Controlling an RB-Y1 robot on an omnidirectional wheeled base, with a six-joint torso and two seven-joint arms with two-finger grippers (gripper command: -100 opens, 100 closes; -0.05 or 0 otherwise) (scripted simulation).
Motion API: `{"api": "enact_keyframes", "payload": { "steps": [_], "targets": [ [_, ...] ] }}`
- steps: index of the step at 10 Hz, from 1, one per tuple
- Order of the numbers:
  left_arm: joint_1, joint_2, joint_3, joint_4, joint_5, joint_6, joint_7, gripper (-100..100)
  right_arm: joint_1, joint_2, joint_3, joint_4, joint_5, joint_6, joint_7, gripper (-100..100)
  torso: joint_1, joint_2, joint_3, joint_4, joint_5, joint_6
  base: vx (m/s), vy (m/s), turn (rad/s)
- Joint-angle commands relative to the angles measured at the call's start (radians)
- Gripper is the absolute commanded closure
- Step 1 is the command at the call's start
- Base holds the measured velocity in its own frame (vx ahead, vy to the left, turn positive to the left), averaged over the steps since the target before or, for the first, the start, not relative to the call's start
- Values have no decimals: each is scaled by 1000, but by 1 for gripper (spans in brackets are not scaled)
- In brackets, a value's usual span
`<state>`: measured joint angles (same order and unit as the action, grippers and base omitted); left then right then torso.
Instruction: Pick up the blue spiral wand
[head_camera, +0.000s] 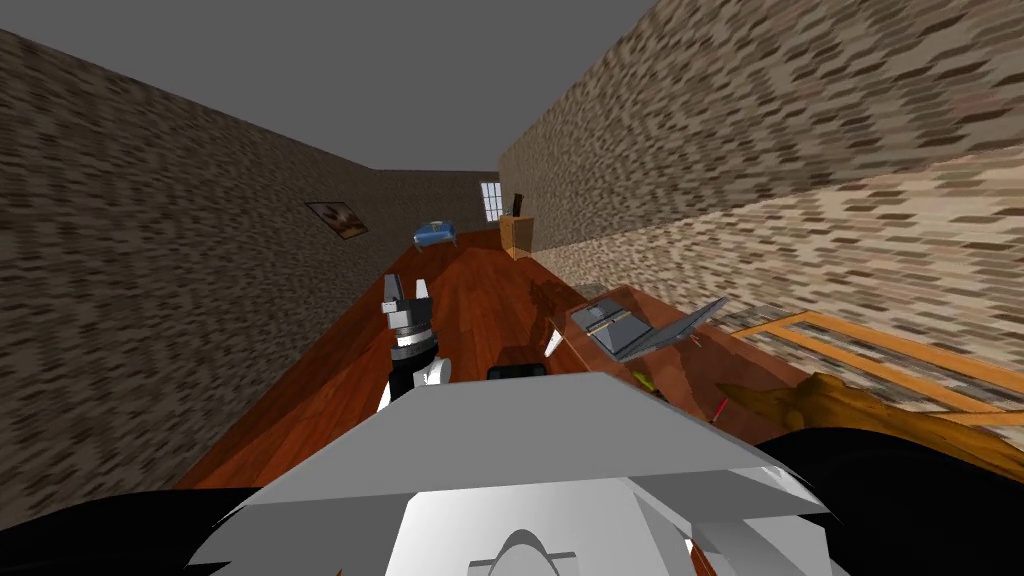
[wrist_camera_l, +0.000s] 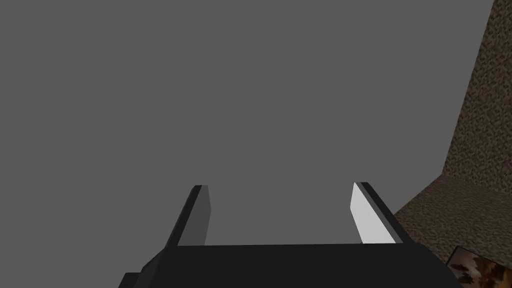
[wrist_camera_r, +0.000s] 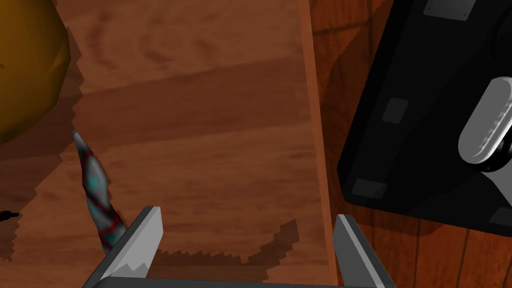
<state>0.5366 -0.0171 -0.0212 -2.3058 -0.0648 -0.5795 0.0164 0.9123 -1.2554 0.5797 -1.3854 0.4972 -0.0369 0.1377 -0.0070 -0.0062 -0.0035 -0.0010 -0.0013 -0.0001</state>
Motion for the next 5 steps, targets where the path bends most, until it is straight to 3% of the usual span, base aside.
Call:
{"api": "enact_keyframes", "payload": {
  "steps": [1,3,5],
  "targets": [
    [0,0,0,0,0,0,0,0,-13,-18,17,43,19,6,-27,-100,0,0,0,0,0,0,50,-127,326],
    [0,0,0,0,0,0,0,0,-29,-28,33,68,36,12,-60,-100,0,2,1,0,0,1,48,-117,290],
    [0,0,0,0,0,0,0,0,-59,-8,55,81,54,7,-101,-100,2,2,1,0,0,1,35,-116,263]
  ]
}}
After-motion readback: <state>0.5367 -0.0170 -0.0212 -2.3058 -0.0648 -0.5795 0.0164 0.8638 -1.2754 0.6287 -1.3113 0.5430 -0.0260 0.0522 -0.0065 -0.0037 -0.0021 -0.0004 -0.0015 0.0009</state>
